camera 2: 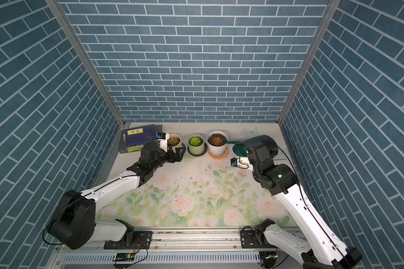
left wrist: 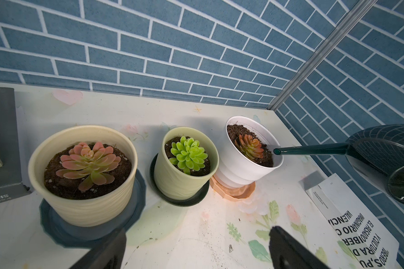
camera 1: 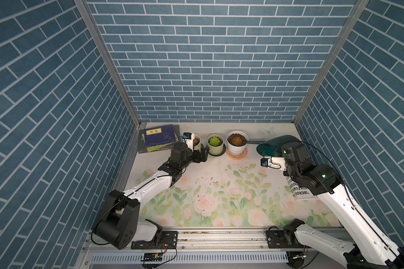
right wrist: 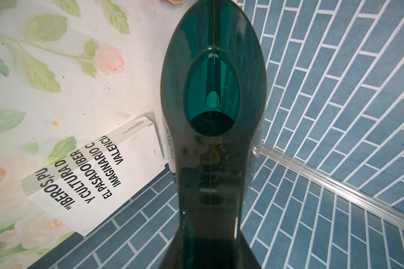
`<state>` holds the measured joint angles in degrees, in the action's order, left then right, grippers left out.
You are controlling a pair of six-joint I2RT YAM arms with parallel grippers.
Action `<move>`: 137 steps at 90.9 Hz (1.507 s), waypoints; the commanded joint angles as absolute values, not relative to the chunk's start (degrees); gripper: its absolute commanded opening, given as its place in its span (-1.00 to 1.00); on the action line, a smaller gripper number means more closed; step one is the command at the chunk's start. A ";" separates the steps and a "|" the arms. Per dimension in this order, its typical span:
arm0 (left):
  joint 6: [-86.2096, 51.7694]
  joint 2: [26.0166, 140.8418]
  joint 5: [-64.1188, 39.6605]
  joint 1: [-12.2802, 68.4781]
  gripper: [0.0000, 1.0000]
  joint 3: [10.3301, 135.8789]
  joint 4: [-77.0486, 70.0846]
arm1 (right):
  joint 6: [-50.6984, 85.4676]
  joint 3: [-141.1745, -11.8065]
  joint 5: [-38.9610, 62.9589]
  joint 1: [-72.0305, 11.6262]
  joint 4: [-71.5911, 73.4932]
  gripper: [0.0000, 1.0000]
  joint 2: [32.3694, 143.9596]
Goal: Water the succulent around the soil edge
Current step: Water the soil of the potted plant with water.
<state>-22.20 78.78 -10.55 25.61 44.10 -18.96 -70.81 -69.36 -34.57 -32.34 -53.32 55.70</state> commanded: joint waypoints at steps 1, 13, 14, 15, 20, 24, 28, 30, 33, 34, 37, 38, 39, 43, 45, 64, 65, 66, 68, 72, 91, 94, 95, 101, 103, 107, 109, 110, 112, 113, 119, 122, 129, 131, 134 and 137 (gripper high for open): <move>-22.05 79.45 -10.35 25.93 1.00 44.38 -19.08 | -69.75 -71.10 -32.87 -32.34 -50.91 -1.00 54.86; -21.96 79.74 -10.36 25.93 1.00 44.38 -19.19 | -70.10 -71.57 -31.02 -32.60 -49.46 -1.00 56.25; -21.97 79.77 -10.36 25.93 1.00 44.38 -19.18 | -70.12 -71.60 -30.89 -32.65 -49.34 -1.00 56.38; -21.93 79.79 -10.37 25.93 1.00 44.38 -19.26 | -70.13 -71.62 -30.78 -32.72 -49.24 -1.00 56.49; -21.97 79.88 -10.45 25.93 1.00 44.38 -19.37 | -70.31 -71.84 -30.37 -32.93 -48.63 -1.00 57.12; -21.97 80.05 -10.54 25.93 1.00 44.40 -19.41 | -70.49 -71.97 -30.20 -33.04 -48.19 -1.00 57.77; -21.97 80.12 -10.62 25.93 1.00 44.39 -19.50 | -70.71 -71.90 -30.23 -33.16 -47.35 -1.00 58.34; -21.97 80.24 -10.59 25.93 1.00 44.38 -19.53 | -70.81 -71.90 -30.28 -33.21 -46.97 -1.00 58.53; -21.92 80.35 -10.63 25.93 1.00 44.46 -19.53 | -70.96 -71.83 -30.26 -33.26 -46.33 -1.00 58.93; -21.90 80.34 -10.68 25.93 1.00 44.47 -19.56 | -71.07 -71.82 -30.38 -33.29 -46.11 -1.00 59.04; -21.90 80.45 -10.74 25.93 1.00 44.47 -19.59 | -71.37 -71.81 -30.62 -33.32 -45.72 -1.00 59.37; -21.94 80.48 -10.73 25.93 1.00 44.47 -19.60 | -71.46 -71.81 -30.73 -33.31 -45.67 -1.00 59.61; -21.95 80.54 -10.73 25.93 1.00 44.47 -19.60 | -71.50 -71.81 -30.83 -33.31 -45.64 -1.00 59.73; -21.94 80.71 -10.79 25.93 1.00 44.55 -19.67 | -71.77 -71.87 -31.24 -33.32 -45.42 -1.00 60.35; -21.92 80.80 -10.81 25.93 1.00 44.56 -19.70 | -71.86 -71.89 -31.45 -33.31 -45.22 -1.00 60.62; -21.97 81.42 -11.05 25.92 1.00 44.49 -20.04 | -72.78 -71.25 -34.23 -33.35 -41.49 -1.00 61.61; -21.93 81.45 -11.06 25.92 1.00 44.48 -20.13 | -72.87 -71.18 -34.43 -33.33 -41.22 -1.00 61.70; -21.95 81.51 -11.11 25.92 1.00 44.52 -20.17 | -72.86 -71.10 -34.57 -33.32 -41.00 -1.00 61.74; -21.95 81.61 -11.19 25.91 1.00 44.53 -20.25 | -72.91 -70.93 -35.14 -33.31 -40.59 -1.00 61.86; -21.91 81.73 -11.21 25.93 1.00 44.56 -20.28 | -73.18 -70.50 -36.28 -33.28 -39.60 -1.00 62.10; -21.97 81.85 -11.19 25.93 1.00 44.39 -20.33 | -73.50 -70.27 -39.06 -33.12 -37.23 -1.00 62.14; -22.03 81.76 -11.18 25.93 1.00 44.39 -20.31 | -73.61 -70.19 -39.63 -33.02 -37.34 -1.00 62.19; -22.00 81.75 -11.17 25.93 1.00 44.34 -20.30 | -73.59 -70.16 -39.81 -33.03 -37.39 -1.00 62.21; -21.98 81.77 -11.16 25.93 1.00 44.33 -20.38 | -73.72 -70.07 -40.16 -32.81 -37.72 -1.00 61.79; -21.97 81.81 -11.21 25.93 1.00 44.33 -20.32 | -73.67 -70.01 -40.16 -32.70 -37.75 -1.00 61.59; -21.98 81.68 -11.17 25.93 1.00 44.30 -20.28 | -73.69 -69.92 -40.05 -32.64 -37.85 -1.00 61.11; -21.97 81.72 -11.10 25.93 1.00 44.30 -20.30 | -73.73 -69.84 -39.96 -32.64 -38.09 -1.00 60.87; -21.97 81.69 -11.13 25.93 1.00 44.30 -20.26 | -73.73 -69.81 -39.89 -32.62 -38.21 -1.00 60.71; -21.99 81.66 -11.15 25.93 1.00 44.30 -20.29 | -73.74 -69.75 -39.83 -32.61 -38.51 -1.00 60.49; -21.98 81.61 -11.11 25.93 1.00 44.30 -20.30 | -73.70 -69.72 -39.74 -32.65 -38.68 -1.00 60.43; -22.00 81.62 -11.13 25.93 1.00 44.30 -20.28 | -73.73 -69.51 -39.71 -32.54 -39.01 -1.00 59.90; -22.11 81.60 -11.13 25.92 1.00 44.34 -20.28 | -73.70 -69.42 -39.80 -32.52 -39.09 -1.00 59.71; -22.13 81.51 -11.15 25.93 1.00 44.39 -20.22 | -73.68 -69.50 -40.10 -32.44 -39.85 -1.00 59.07; -22.14 81.44 -11.05 25.93 1.00 44.39 -20.13 | -73.68 -69.58 -40.26 -32.37 -40.02 -1.00 58.82; -22.15 81.24 -10.99 25.93 1.00 44.38 -20.05 | -73.78 -69.61 -40.31 -32.35 -40.40 -1.00 58.33; -22.24 81.16 -10.88 25.93 1.00 44.32 -20.04 | -73.82 -69.67 -40.05 -32.34 -40.67 -1.00 57.82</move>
